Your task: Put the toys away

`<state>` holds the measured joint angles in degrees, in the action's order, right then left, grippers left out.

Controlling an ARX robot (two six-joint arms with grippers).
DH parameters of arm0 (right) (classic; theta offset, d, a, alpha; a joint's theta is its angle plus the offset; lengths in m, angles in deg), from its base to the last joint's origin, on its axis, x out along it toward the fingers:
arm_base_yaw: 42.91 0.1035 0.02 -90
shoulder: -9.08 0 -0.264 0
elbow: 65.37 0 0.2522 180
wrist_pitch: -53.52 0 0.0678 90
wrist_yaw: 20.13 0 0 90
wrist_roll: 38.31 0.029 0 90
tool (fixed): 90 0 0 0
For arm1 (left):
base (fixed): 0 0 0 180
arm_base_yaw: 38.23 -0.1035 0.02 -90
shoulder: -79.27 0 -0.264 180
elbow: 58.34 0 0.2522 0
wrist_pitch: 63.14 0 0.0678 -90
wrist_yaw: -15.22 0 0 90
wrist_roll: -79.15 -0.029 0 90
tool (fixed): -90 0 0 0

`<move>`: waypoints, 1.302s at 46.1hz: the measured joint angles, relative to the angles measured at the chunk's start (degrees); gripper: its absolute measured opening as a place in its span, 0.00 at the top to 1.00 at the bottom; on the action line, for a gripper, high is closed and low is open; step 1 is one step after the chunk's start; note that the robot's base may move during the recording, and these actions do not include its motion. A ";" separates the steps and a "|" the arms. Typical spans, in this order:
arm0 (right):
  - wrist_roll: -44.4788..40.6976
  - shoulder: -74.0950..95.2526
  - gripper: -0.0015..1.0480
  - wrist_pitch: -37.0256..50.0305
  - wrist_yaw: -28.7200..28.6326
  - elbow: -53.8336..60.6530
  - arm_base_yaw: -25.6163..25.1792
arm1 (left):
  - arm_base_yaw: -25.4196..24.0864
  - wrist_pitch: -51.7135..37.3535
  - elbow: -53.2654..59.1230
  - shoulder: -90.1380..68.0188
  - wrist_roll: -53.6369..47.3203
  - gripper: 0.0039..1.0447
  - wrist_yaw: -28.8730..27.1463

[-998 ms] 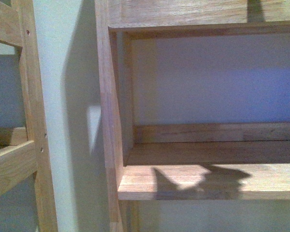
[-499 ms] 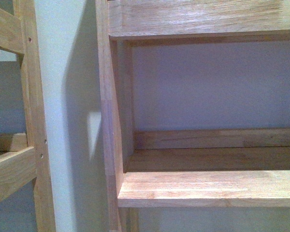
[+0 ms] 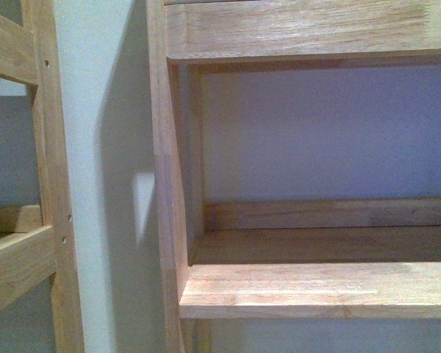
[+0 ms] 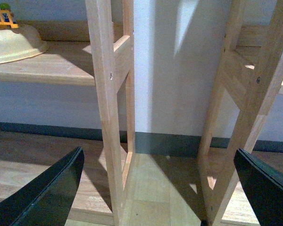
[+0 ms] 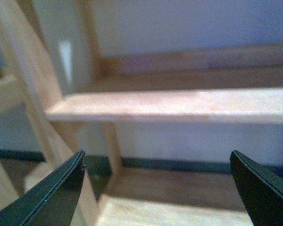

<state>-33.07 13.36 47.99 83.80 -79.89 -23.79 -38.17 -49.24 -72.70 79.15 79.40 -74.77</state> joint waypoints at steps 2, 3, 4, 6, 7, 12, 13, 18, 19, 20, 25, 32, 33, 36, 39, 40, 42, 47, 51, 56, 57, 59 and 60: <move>-1.81 0.00 0.22 -3.41 3.43 0.00 0.48 | 0.00 -0.02 0.00 0.00 -0.02 0.06 -0.04; -2.40 0.00 0.25 -4.17 3.82 0.00 0.07 | 0.00 -0.02 0.00 -0.02 0.00 0.06 -0.02; -2.97 -0.31 0.30 -4.83 3.52 0.00 -0.74 | 0.00 -0.02 0.00 -0.02 0.00 0.06 0.00; -3.61 -1.22 0.38 -5.46 1.84 0.00 -2.32 | 0.00 -0.02 0.00 0.00 0.00 0.06 -0.02; -3.69 -1.51 0.41 -5.66 1.20 0.00 -2.97 | 0.00 -0.02 0.00 0.00 0.00 0.06 -0.02; -4.46 -2.51 0.63 -6.86 -2.62 0.00 -7.13 | 0.00 -0.02 0.00 0.00 0.00 0.06 -0.02; -4.50 -2.64 0.66 -6.95 -3.06 0.00 -7.67 | 0.00 -0.02 0.00 0.00 0.00 0.06 -0.02; -4.85 -3.56 0.88 -8.07 -10.99 0.00 -13.70 | 0.00 -0.02 0.00 0.00 -0.02 0.06 -0.02; -4.90 -3.72 0.93 -8.09 -12.68 0.00 -16.00 | 0.00 -0.02 0.00 0.00 0.00 0.06 -0.02; -4.90 -3.78 0.96 -8.09 -12.81 0.00 -17.11 | 0.00 -0.02 0.00 0.00 -0.02 0.06 -0.02; -4.98 -3.85 0.97 -8.15 -13.66 0.00 -18.67 | 0.00 -0.02 0.00 0.00 0.00 0.06 -0.02; -4.98 -3.85 0.97 -8.15 -13.79 0.00 -18.88 | 0.00 -0.02 0.00 0.00 0.00 0.06 -0.02; -4.98 -3.85 0.97 -8.15 -13.79 0.00 -18.88 | 0.00 -0.02 0.00 0.00 0.00 0.06 -0.02; -4.98 -3.87 0.97 -8.15 -13.79 0.00 -18.91 | 0.00 -0.02 0.00 0.00 0.00 0.06 -0.02; -5.07 -3.87 0.92 -8.15 -13.81 0.00 -18.91 | 0.00 -0.02 0.00 0.00 0.00 0.06 -0.02; -5.07 -3.87 0.88 -8.15 -13.81 0.00 -18.91 | 0.00 -0.02 0.00 0.00 0.00 0.06 -0.02; -5.07 -3.87 0.83 -8.15 -13.81 0.00 -18.91 | 0.00 -0.02 0.00 0.00 0.00 0.06 -0.02; -5.07 -3.87 0.69 -8.15 -13.81 0.00 -18.93 | 0.00 -0.02 0.00 0.00 0.00 0.06 -0.02; -5.07 -3.87 0.52 -8.15 -13.79 0.00 -18.93 | 0.00 -0.02 0.00 0.00 0.00 0.06 -0.02; -5.07 -3.87 0.34 -8.15 -13.81 0.00 -18.93 | 0.00 -0.02 0.00 0.00 0.00 0.06 -0.02; -5.07 -3.87 0.31 -8.15 -13.81 0.00 -18.93 | 0.00 -0.02 0.00 0.00 0.00 0.06 -0.02; -5.07 -3.87 0.25 -8.15 -13.81 0.00 -18.93 | 0.00 -0.02 0.00 0.00 0.00 0.06 -0.02; -5.07 -3.87 0.23 -8.15 -13.81 0.00 -18.93 | 0.00 -0.02 0.00 0.00 0.00 0.06 -0.02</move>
<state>-38.15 9.49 39.84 69.99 -79.89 -42.72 -38.17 -49.26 -72.70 79.15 79.40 -74.79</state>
